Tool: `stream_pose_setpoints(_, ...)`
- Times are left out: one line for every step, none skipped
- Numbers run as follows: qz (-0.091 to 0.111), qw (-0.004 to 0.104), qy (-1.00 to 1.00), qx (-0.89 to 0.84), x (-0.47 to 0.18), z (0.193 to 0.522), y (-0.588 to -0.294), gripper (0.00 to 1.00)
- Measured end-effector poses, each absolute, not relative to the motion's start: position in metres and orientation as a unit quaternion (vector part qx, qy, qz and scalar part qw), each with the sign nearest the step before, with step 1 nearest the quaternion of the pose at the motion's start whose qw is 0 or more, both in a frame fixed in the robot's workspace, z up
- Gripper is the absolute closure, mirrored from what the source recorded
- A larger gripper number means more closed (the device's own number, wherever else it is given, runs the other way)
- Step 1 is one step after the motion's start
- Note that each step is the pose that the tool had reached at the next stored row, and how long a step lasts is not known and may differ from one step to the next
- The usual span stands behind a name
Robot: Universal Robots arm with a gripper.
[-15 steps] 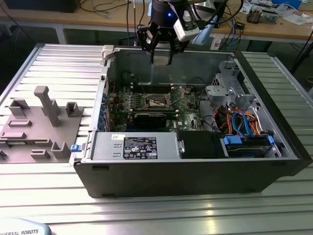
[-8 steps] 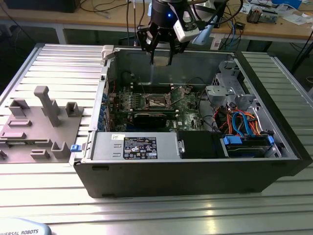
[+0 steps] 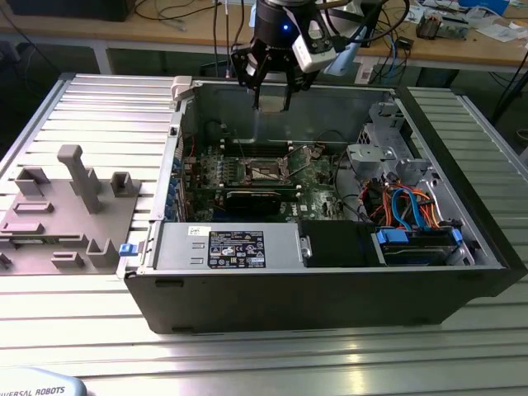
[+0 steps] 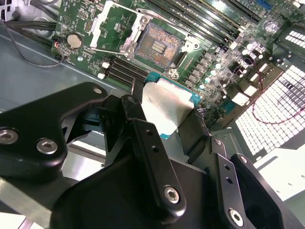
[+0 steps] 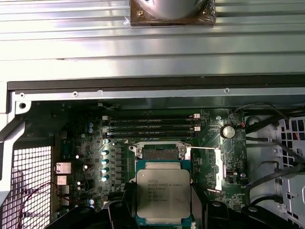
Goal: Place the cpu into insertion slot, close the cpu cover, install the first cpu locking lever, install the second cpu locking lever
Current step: 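Place the cpu into insertion slot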
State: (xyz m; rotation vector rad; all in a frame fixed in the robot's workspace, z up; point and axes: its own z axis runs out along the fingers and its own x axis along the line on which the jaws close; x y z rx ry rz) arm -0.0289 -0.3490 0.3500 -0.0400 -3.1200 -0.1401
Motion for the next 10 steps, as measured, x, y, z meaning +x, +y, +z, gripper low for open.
stream_pose_setpoints(-0.045, 0.009, -0.999, -0.013, -0.0289, 0.3499, -0.349, 0.46)
stream_pose_setpoints(-0.045, 0.009, -0.999, -0.013, -0.0289, 0.3498, -0.349, 0.46)
stream_pose_setpoints(-0.045, 0.009, -0.999, -0.013, -0.0289, 0.3496, -0.349, 0.46)
stream_pose_setpoints(-0.045, 0.009, -0.999, -0.013, -0.0289, 0.3494, -0.349, 0.46)
stream_pose_setpoints(-0.045, 0.009, -0.999, -0.013, -0.0289, 0.3492, -0.349, 0.46)
stream_pose_setpoints(-0.045, 0.009, -0.999, -0.013, -0.0289, 0.349, -0.349, 0.46)
stream_pose_setpoints(-0.045, 0.009, -0.999, -0.013, -0.0289, 0.3487, -0.349, 0.46)
stream_pose_setpoints(-0.045, 0.009, -0.999, -0.013, -0.0289, 0.3485, -0.349, 0.46)
stream_pose_setpoints(-0.045, 0.009, -0.999, -0.013, -0.0289, 0.3483, -0.349, 0.46)
stream_pose_setpoints(-0.045, 0.009, -0.999, -0.013, -0.0289, 0.3482, -0.349, 0.46)
